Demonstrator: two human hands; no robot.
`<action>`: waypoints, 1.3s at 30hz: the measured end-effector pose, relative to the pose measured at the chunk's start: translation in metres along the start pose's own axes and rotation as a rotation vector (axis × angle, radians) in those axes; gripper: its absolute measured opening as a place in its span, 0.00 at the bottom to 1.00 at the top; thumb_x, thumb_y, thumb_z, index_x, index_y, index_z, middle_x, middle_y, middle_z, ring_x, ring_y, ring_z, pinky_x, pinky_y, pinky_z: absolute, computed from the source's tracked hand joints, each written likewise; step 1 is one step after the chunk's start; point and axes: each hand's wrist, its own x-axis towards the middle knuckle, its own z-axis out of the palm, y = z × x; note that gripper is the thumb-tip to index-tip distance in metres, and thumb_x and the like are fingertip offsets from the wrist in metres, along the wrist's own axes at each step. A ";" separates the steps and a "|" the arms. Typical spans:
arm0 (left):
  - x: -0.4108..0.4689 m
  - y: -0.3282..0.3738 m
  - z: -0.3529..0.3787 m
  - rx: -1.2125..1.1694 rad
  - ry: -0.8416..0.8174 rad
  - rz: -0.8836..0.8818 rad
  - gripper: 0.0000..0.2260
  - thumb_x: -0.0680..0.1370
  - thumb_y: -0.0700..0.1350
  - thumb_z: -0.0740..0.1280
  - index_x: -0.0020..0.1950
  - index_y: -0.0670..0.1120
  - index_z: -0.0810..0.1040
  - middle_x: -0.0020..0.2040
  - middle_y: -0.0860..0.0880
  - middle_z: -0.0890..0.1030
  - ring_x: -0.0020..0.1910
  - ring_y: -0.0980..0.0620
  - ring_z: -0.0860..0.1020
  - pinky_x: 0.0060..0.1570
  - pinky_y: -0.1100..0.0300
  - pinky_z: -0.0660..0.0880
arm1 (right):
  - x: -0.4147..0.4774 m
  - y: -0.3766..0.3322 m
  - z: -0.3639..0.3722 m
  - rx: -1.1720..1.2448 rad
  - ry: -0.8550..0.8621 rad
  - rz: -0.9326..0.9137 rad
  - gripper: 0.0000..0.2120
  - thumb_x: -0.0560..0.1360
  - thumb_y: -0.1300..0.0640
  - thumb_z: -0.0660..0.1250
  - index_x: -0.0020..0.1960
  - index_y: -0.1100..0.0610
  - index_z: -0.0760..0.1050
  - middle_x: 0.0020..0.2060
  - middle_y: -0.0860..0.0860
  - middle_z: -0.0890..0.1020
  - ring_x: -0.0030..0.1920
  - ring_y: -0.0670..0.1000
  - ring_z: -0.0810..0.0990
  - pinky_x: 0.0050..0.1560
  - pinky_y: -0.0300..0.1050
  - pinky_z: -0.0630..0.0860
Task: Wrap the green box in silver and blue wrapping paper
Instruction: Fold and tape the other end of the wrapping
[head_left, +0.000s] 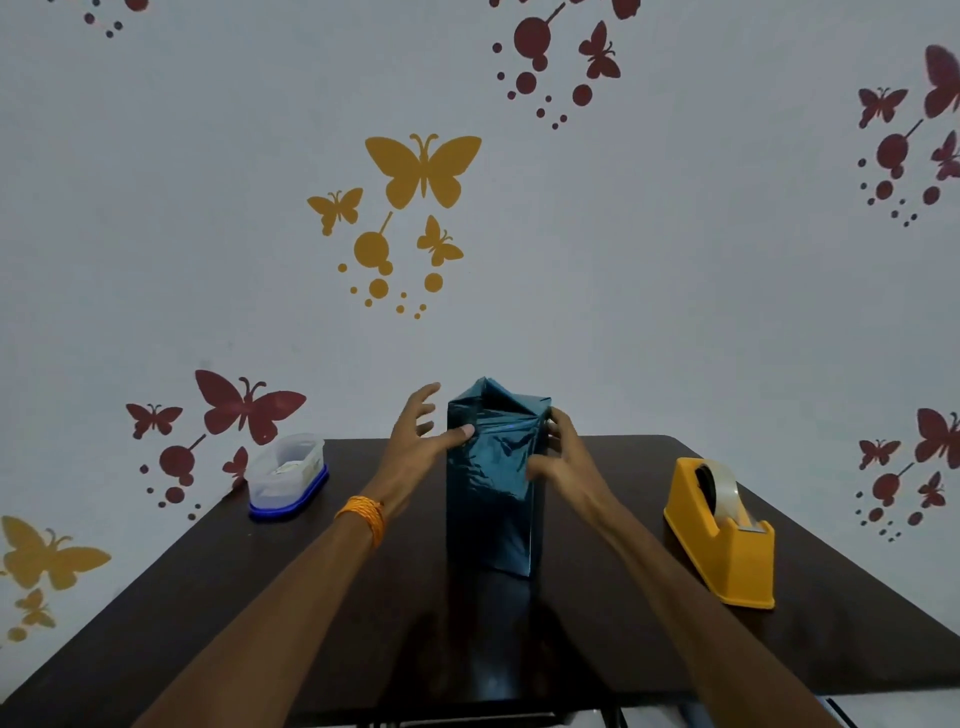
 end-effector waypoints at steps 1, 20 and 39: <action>0.001 -0.001 0.001 -0.012 -0.056 0.013 0.25 0.74 0.49 0.75 0.69 0.59 0.71 0.67 0.52 0.72 0.65 0.50 0.72 0.61 0.49 0.76 | 0.001 -0.001 -0.003 -0.009 -0.005 -0.007 0.35 0.64 0.62 0.69 0.68 0.45 0.67 0.59 0.51 0.75 0.58 0.50 0.77 0.46 0.40 0.79; -0.038 0.033 0.038 0.206 0.478 0.493 0.09 0.76 0.49 0.72 0.45 0.47 0.75 0.35 0.51 0.76 0.34 0.55 0.74 0.32 0.67 0.70 | -0.008 0.011 -0.024 -0.034 -0.042 -0.029 0.33 0.75 0.59 0.69 0.77 0.49 0.62 0.68 0.48 0.72 0.68 0.49 0.72 0.65 0.53 0.75; -0.057 -0.007 0.285 0.222 -0.477 0.007 0.22 0.68 0.46 0.80 0.59 0.41 0.81 0.43 0.48 0.82 0.43 0.51 0.81 0.43 0.60 0.80 | -0.092 0.053 -0.193 -0.472 0.471 0.466 0.21 0.78 0.49 0.68 0.30 0.57 0.69 0.27 0.51 0.72 0.31 0.49 0.70 0.34 0.43 0.66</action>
